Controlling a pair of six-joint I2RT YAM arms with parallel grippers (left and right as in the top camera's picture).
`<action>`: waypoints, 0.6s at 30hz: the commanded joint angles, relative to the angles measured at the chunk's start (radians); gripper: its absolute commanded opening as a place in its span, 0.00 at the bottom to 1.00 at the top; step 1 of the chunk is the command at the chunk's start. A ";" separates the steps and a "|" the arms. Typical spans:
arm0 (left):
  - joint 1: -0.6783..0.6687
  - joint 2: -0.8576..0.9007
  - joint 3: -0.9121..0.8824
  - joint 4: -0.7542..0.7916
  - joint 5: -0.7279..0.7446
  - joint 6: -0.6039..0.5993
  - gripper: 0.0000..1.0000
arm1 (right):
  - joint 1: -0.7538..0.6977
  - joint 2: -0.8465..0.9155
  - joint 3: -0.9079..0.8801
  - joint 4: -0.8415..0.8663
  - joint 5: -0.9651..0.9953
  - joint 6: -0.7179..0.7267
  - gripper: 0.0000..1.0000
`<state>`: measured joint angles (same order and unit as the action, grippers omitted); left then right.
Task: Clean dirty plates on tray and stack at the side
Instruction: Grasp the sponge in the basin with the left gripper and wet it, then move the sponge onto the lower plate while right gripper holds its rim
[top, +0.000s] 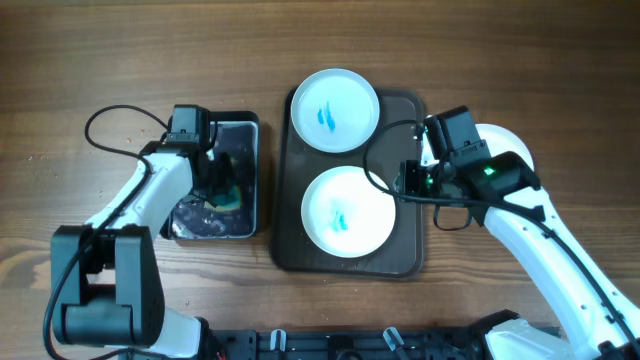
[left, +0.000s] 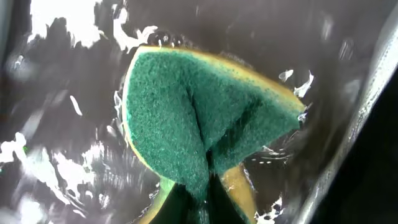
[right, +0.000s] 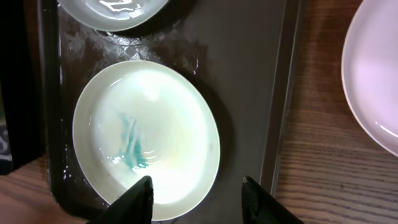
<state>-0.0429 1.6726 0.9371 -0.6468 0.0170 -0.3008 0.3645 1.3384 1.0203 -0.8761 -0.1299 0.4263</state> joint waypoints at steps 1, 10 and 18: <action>0.001 -0.069 0.083 -0.072 0.000 0.006 0.04 | -0.026 0.082 0.012 0.002 -0.047 0.021 0.50; 0.001 -0.165 0.311 -0.320 0.065 0.045 0.04 | -0.029 0.379 0.008 0.051 -0.148 -0.112 0.41; -0.031 -0.187 0.348 -0.372 0.272 0.051 0.04 | -0.026 0.440 -0.095 0.245 -0.071 -0.020 0.11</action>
<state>-0.0475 1.5063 1.2636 -1.0164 0.1844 -0.2703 0.3367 1.7630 0.9619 -0.6636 -0.2546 0.3420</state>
